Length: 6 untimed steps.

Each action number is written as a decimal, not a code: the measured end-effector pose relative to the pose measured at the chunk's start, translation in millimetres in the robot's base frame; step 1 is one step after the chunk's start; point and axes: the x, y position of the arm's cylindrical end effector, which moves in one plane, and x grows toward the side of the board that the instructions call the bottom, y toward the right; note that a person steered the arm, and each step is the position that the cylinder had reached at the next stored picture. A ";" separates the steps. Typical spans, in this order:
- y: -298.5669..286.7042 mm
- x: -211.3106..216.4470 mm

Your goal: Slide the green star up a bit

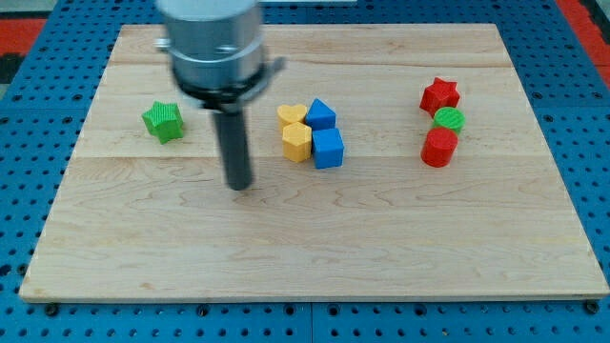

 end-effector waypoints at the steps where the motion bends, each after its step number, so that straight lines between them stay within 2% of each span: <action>1: -16.5 -17.0; 2: -22.6 -23.4; 4: -78.0 -66.3; 6: -90.5 -70.6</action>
